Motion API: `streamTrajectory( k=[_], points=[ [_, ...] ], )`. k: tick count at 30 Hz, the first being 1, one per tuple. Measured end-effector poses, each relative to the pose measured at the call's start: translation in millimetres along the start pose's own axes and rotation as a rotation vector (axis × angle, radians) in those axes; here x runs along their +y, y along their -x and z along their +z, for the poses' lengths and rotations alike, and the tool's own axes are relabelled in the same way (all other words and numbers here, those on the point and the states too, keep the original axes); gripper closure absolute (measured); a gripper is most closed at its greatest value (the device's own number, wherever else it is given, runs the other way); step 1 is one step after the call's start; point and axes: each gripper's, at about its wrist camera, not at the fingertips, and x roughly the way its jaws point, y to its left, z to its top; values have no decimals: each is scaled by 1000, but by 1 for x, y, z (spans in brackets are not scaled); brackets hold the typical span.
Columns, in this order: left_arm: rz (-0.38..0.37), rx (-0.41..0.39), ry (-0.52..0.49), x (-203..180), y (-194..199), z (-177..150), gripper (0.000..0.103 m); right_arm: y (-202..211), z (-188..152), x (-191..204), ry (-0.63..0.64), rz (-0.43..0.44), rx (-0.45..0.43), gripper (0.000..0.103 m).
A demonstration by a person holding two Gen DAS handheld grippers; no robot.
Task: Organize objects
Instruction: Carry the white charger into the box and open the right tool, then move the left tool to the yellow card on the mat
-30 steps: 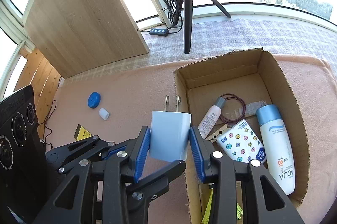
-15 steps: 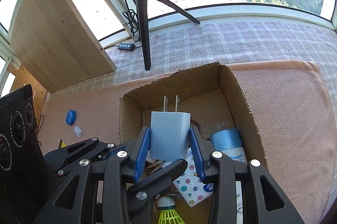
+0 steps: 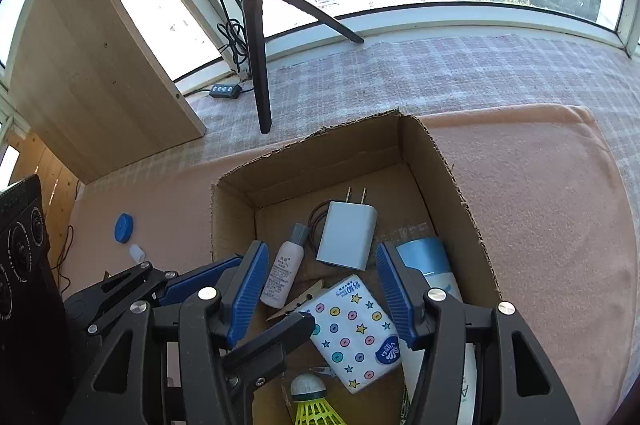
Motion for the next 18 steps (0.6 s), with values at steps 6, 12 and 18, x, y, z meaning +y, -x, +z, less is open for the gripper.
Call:
streamTrajectory(
  k=[6,12,18],
  points=[
    [35,-11,28,17,27,-20,45,10,-12,8,9,14,-23,50],
    [95,-44,51,33,69,-49,45,23,-33,21,48,30,-43,50],
    [157,-101,86,43,122,-82,45,42,-59,43,92,57,-54,50]
  ],
)
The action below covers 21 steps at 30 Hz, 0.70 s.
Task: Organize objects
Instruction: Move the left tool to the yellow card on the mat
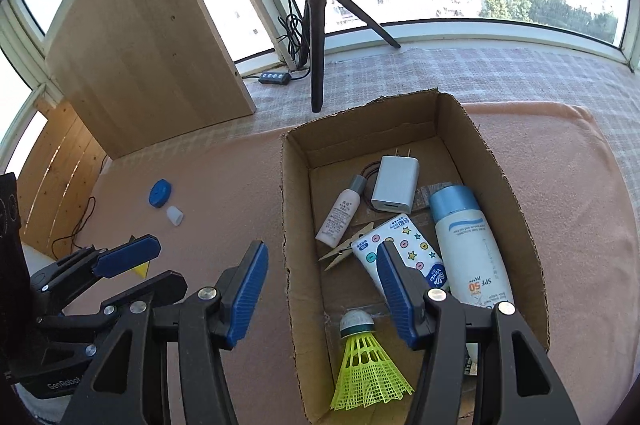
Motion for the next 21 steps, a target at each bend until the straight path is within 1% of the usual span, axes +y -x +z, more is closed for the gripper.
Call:
streamTrajectory(
  k=[6,9,12,17,19,21],
  points=[
    [63,-34,18,17,52,-34,45,26,-20,36,73,16,-15,50],
    [71,-48,22,27,77,-50,43,37,-30,53,81,23,-32,50],
    [61,-69,19,41,102,-62,41,46,-41,71,86,20,-46,50],
    [51,-78,31,81,135,-84,40,55,-61,103,70,-9,-89,50],
    [55,-79,45,104,148,-97,40,57,-70,116,69,-36,-104,50],
    [57,-68,50,126,157,-110,39,57,-81,126,51,-37,-114,50]
  ],
)
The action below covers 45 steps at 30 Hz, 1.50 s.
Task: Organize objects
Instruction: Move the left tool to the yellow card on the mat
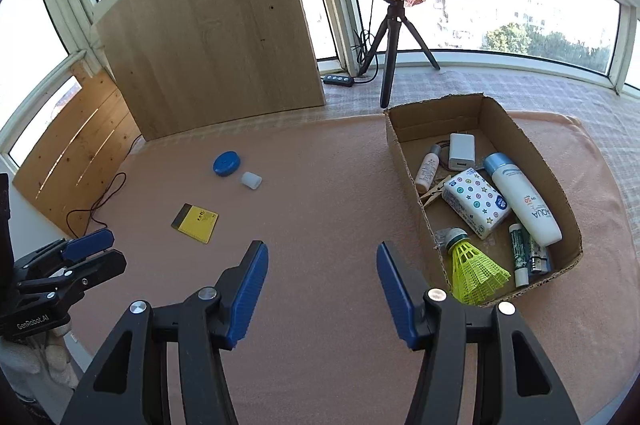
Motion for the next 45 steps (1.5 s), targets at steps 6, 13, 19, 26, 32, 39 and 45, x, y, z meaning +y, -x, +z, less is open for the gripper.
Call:
streamTrajectory(
  k=[6,13,19,26,32,39,45],
  points=[
    [16,21,21,69,17,-23,38,-8,-27,30,-54,-30,11,50],
    [10,37,14,112,20,-30,38,-25,-45,47,-123,-18,65,50],
    [9,36,91,130,11,-28,37,-41,-37,57,-72,25,130,50],
    [-6,74,130,138,-33,-10,34,-62,-25,71,0,81,176,50],
    [-9,117,123,140,-81,26,34,-71,-30,61,-27,100,207,50],
    [-21,208,77,138,-148,67,34,-59,-43,40,-81,76,216,50],
    [-47,319,63,141,-197,80,35,-44,-53,21,-132,74,218,50]
  ],
)
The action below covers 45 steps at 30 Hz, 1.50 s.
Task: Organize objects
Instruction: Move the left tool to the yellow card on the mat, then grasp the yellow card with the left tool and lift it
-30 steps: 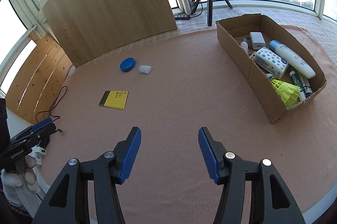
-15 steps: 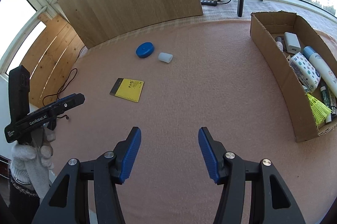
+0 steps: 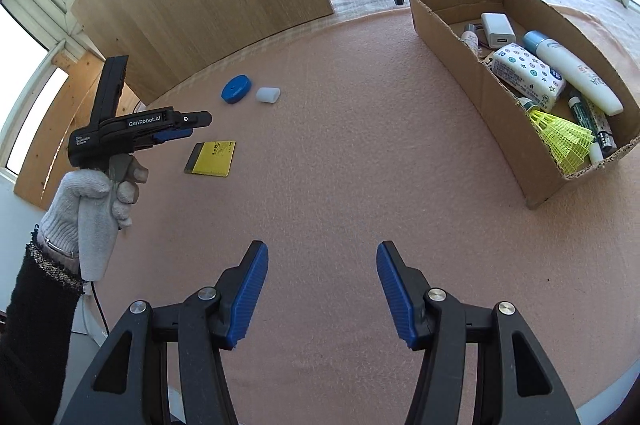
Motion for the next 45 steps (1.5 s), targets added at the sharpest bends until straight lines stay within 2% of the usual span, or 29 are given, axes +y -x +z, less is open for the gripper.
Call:
streamTrajectory(
  k=[3,10,15,18,22,26,29,34,40,43,45],
  points=[
    [35,53,-33,-1,-16,2,35,5,-4,-8,-27,6,-1,50],
    [-11,93,-20,5,-21,1,35,13,-7,-14,-44,-4,-10,50],
    [-21,118,-52,-3,-17,-22,35,14,-5,-10,-27,8,-13,50],
    [-54,128,-64,-15,-14,-40,35,13,-5,-8,-23,20,-9,50],
    [-40,124,-94,-35,-13,-64,35,12,-6,-7,-15,32,-2,50],
    [32,110,-153,-58,-12,-82,34,13,-8,-10,-19,40,-4,50],
    [134,81,-184,-69,-14,-90,34,15,-9,-16,-33,43,-7,50],
    [213,62,-220,-75,-14,-92,34,20,-13,-22,-44,36,-12,50],
    [219,55,-227,-76,-15,-90,35,28,-18,-25,-33,10,-31,50],
    [210,53,-226,-78,-12,-94,42,30,-19,-28,-38,8,-36,50],
    [208,51,-207,-79,-15,-93,44,31,-18,-29,-41,7,-39,50]
  ],
)
